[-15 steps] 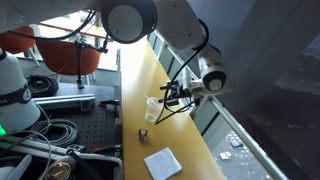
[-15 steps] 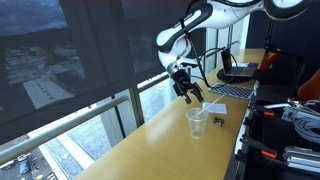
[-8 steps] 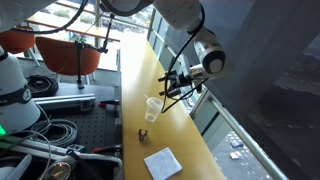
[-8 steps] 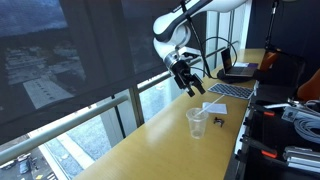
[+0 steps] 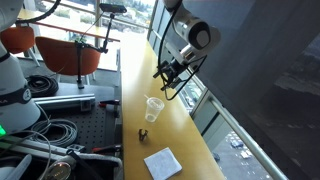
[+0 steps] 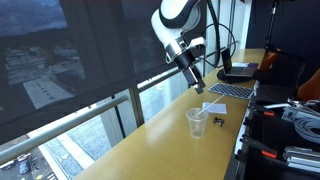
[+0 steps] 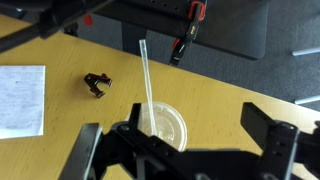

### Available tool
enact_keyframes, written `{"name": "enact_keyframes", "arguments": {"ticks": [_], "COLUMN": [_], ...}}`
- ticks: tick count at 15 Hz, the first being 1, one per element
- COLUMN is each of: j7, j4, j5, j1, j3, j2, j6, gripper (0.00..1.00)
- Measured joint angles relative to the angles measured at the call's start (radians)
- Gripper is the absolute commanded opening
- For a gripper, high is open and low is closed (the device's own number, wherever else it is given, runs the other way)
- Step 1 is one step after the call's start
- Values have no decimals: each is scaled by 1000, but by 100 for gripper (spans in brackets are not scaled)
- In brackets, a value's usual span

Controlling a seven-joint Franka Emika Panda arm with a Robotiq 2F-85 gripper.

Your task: Lift the straw from the table and put it in the cup

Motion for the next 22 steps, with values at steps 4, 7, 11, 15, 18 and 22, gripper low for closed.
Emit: {"name": "enact_keyframes", "arguments": {"ticks": [4, 7, 11, 15, 18, 22], "j7": [-50, -82, -95, -125, -273, -488], "j4": [-230, -406, -517, -518, -513, -501], "j5": [-78, -102, -103, -103, -103, -103], "j1": [15, 15, 15, 13, 2, -25], "j3": [11, 21, 29, 29, 33, 46], "j2": [-104, -180, -250, -252, -252, -252], "j6": [288, 524, 619, 619, 619, 611], "gripper": [100, 100, 100, 100, 100, 100]}}
